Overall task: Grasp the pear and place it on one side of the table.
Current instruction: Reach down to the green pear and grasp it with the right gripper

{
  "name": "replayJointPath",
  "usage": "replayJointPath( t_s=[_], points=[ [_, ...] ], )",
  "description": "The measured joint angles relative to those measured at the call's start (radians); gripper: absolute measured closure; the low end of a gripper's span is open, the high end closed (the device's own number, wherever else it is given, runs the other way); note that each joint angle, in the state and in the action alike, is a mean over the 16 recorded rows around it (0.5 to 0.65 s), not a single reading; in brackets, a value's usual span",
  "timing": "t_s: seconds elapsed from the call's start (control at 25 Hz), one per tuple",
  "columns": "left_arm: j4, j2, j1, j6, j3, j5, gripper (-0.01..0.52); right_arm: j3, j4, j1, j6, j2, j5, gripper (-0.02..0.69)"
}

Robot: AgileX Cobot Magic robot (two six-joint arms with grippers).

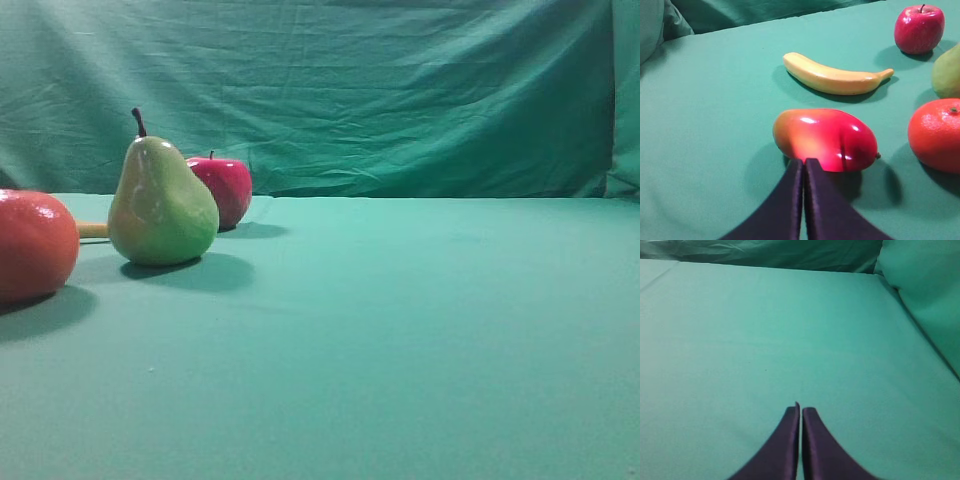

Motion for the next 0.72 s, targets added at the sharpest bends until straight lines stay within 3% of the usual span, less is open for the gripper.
replayJointPath(
  t_s=[0.72],
  points=[
    [0.000,0.000,0.000,0.000,0.000,0.000,0.514,0.000,0.006,0.000,0.003,0.000,-0.005,0.665]
  ],
)
